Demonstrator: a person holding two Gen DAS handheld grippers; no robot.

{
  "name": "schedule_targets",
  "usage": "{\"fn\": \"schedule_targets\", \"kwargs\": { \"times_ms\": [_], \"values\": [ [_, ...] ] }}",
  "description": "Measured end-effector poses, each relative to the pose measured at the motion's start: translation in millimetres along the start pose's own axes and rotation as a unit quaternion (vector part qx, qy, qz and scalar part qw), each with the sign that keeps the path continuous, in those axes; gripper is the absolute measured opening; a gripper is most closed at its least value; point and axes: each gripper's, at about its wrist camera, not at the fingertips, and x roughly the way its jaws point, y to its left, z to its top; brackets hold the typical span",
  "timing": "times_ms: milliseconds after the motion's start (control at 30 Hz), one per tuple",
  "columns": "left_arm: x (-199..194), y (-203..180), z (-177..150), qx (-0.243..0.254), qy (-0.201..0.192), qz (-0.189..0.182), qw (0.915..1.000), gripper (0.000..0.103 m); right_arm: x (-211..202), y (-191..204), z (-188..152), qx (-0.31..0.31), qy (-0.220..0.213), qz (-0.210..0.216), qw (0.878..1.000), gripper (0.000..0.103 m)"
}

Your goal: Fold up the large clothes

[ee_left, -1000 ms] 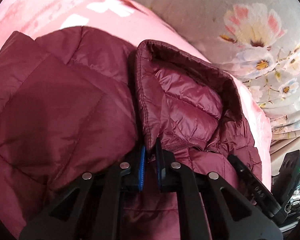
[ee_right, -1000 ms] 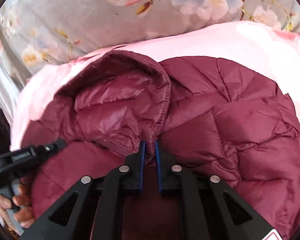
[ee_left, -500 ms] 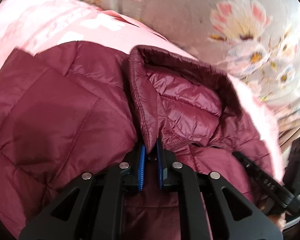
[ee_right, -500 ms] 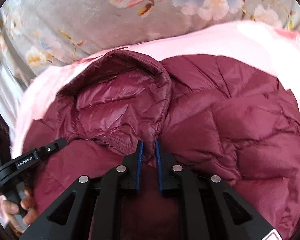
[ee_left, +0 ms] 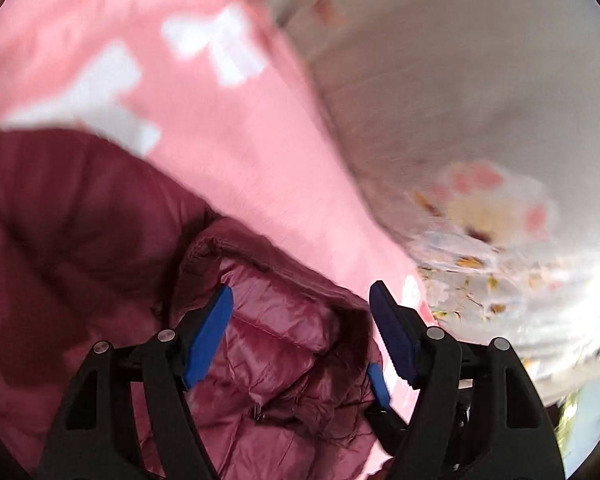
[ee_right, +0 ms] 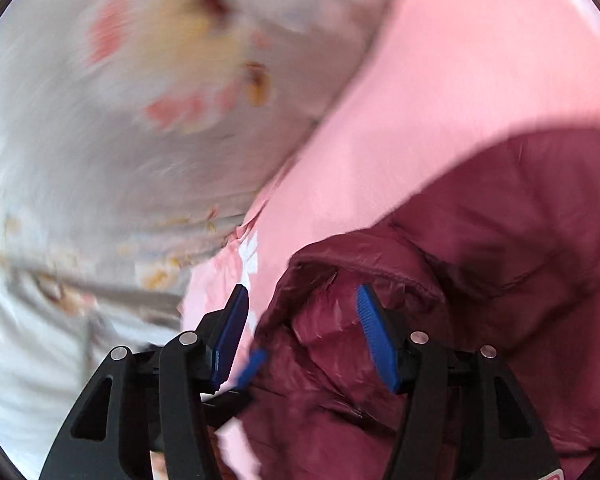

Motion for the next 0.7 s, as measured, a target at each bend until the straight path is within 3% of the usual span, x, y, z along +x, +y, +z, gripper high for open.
{"fn": "schedule_targets", "kwargs": {
  "times_ms": [67,100,167,233,333,433,567,700],
  "values": [
    [16.2,12.8,3.6,-0.042,0.019,0.014,0.9988,0.06,9.6,-13.7,6.3,0.038,0.0,-0.006,0.999,0.054],
    [19.5,15.2,4.4,-0.047,0.025,0.021,0.9984,0.054,11.6,-18.5,7.7,0.047,-0.006,-0.014,0.999,0.041],
    [25.5,15.9,4.6,-0.025,0.042,0.043,0.9979,0.02,12.9,-20.7,8.8,0.034,-0.017,-0.034,0.999,0.008],
    [27.5,12.0,-1.5,0.022,0.05,0.074,0.9958,0.008,9.6,-12.8,5.9,-0.02,-0.02,-0.076,0.997,0.004],
    [25.4,1.3,-14.5,0.127,0.045,0.138,0.9812,0.004,11.7,3.6,-5.4,-0.111,-0.016,-0.147,0.983,0.004],
    [30.3,-3.1,-32.7,0.206,0.032,0.174,0.9625,0.004,22.4,17.1,-24.5,-0.217,-0.01,-0.224,0.95,0.004],
    [34.3,-6.5,-46.0,0.255,0.002,0.188,0.9486,0.004,44.7,23.8,-47.9,-0.319,-0.02,-0.299,0.899,0.003],
    [40.9,-9.5,-57.4,0.304,-0.028,0.206,0.9297,0.004,53.2,25.3,-56.6,-0.36,-0.037,-0.324,0.874,0.004]
  ]
}}
